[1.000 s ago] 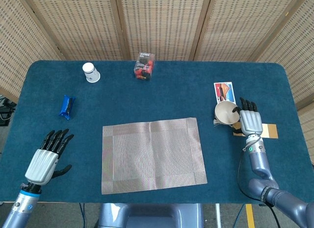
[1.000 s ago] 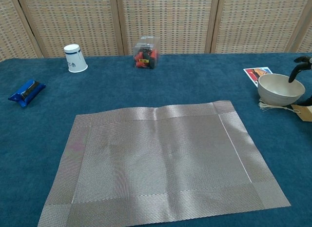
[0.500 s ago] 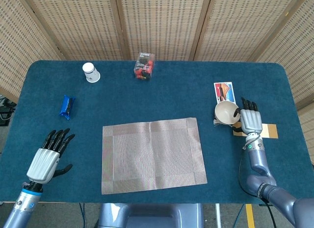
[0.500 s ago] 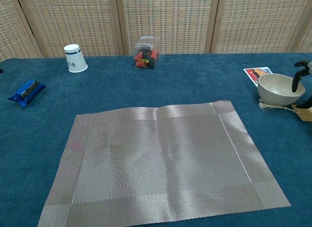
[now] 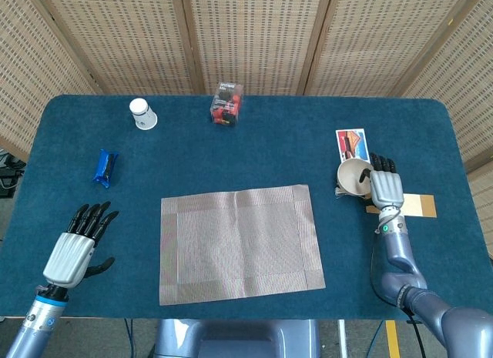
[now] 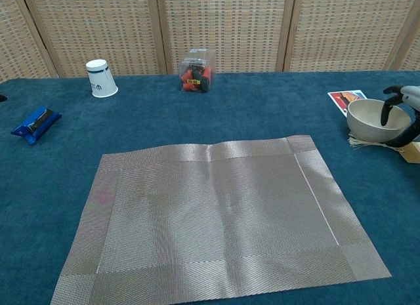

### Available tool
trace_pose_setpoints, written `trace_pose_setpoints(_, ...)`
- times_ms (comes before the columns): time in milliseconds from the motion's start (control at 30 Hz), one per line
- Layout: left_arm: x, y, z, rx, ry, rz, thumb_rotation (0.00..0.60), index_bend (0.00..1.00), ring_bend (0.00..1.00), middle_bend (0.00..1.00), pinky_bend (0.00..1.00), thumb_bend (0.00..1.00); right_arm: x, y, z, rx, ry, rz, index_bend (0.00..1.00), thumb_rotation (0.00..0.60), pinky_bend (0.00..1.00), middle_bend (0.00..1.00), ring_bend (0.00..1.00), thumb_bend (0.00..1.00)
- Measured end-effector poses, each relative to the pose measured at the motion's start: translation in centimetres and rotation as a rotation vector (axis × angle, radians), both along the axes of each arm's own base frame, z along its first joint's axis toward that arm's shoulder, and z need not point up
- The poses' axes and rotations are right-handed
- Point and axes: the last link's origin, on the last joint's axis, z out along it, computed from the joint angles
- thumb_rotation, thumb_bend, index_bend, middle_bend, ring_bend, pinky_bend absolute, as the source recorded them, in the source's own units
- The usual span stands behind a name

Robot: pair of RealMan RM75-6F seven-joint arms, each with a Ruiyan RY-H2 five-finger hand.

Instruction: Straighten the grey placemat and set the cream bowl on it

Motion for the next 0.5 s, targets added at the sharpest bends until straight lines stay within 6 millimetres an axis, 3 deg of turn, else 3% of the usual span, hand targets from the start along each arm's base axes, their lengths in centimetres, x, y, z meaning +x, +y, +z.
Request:
trace_pose_setpoints(200,0.01,0.01,-0.11,-0.004,0.0,0.0,0.6,0.1,0.0,0.0,0.0,0.16,0.03,0.17,-0.24,-0.009,-0.009,0.009,0.73,0.6,0.0,0.18,0.0,0.52)
trace_pose_setpoints(500,0.13,-0.15,0.02,0.003,-0.008,-0.009,0.6,0.11,0.0,0.0,0.0,0.16,0.12,0.69,-0.31,-0.016,-0.009,0.021,0.74,0.6,0.0,0.18,0.0,0.53)
